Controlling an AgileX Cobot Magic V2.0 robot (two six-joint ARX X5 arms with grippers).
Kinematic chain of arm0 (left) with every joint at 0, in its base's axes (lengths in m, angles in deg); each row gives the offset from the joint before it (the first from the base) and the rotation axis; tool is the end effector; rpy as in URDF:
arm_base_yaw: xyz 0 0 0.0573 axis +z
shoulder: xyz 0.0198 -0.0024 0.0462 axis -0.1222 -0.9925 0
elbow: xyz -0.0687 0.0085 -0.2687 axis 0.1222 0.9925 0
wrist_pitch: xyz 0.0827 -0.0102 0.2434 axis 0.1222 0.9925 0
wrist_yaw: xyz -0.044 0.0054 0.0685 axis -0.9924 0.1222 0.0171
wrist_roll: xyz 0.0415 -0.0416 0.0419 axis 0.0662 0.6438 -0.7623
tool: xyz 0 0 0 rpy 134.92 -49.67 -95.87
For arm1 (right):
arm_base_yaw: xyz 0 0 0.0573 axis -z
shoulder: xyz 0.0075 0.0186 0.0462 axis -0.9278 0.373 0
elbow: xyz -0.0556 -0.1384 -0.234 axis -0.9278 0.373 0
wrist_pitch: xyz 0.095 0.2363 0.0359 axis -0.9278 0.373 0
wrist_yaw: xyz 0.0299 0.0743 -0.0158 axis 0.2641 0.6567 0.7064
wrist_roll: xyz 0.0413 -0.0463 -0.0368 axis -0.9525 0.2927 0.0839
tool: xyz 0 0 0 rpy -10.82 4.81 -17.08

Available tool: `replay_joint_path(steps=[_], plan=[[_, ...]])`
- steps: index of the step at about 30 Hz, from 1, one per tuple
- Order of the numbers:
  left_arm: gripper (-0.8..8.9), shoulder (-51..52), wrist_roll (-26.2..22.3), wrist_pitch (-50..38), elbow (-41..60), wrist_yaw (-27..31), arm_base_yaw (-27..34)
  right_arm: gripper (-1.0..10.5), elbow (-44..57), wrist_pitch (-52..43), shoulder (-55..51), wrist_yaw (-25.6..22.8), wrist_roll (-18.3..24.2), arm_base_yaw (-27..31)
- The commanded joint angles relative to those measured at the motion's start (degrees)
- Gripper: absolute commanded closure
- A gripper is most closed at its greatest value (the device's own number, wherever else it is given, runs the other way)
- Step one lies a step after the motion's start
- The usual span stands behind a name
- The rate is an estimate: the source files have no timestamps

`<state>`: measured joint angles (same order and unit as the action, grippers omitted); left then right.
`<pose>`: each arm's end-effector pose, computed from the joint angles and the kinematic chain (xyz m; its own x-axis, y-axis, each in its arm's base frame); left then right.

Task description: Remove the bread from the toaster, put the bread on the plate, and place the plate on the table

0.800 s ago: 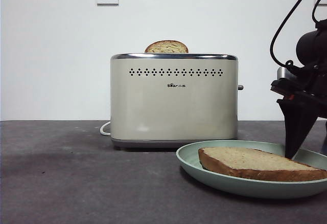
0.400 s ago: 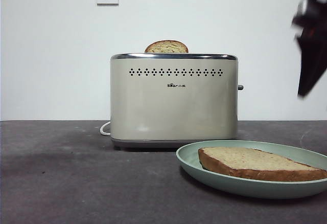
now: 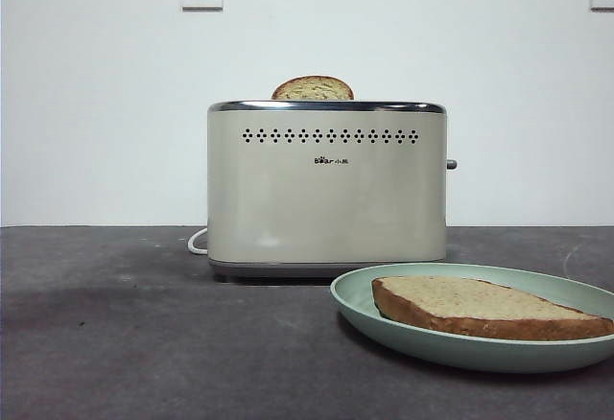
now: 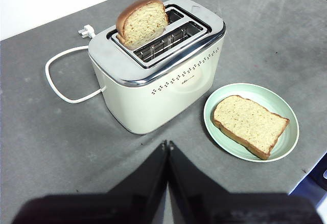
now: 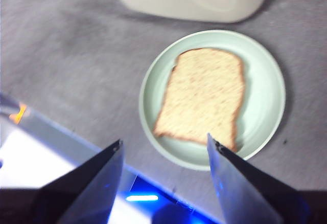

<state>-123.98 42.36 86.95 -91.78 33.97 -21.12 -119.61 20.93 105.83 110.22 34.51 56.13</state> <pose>0.1229 -0.0727 0.4107 0.7058 -0.5029 -0.4988 0.5831 0.8124 0.0060 0.1381 0.0551 0.3134 0.4399 0.5578 -0.7038 -0.4635 0.8123 0.3541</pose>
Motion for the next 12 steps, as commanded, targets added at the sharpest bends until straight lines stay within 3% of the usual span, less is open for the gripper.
replay_joint_path(steps=[1, 4, 6, 12], plan=[[8.22, 0.1, -0.4, 0.1, 0.1, -0.1, 0.1, 7.5, 0.3, 2.9, -3.1, 0.1, 0.7, -1.5], [8.22, 0.1, -0.4, 0.3, 0.1, -0.2, 0.1, 8.5, 0.3, 6.4, -5.8, 0.1, 2.5, -2.5], [8.22, 0.1, -0.4, 0.3, 0.1, -0.4, 0.1, 9.7, 0.3, 8.6, -6.9, 1.1, 4.4, -2.6], [8.22, 0.1, -0.4, 0.3, 0.1, -3.1, 0.1, 9.6, 0.3, 10.5, -7.5, 3.6, 5.6, -2.6]])
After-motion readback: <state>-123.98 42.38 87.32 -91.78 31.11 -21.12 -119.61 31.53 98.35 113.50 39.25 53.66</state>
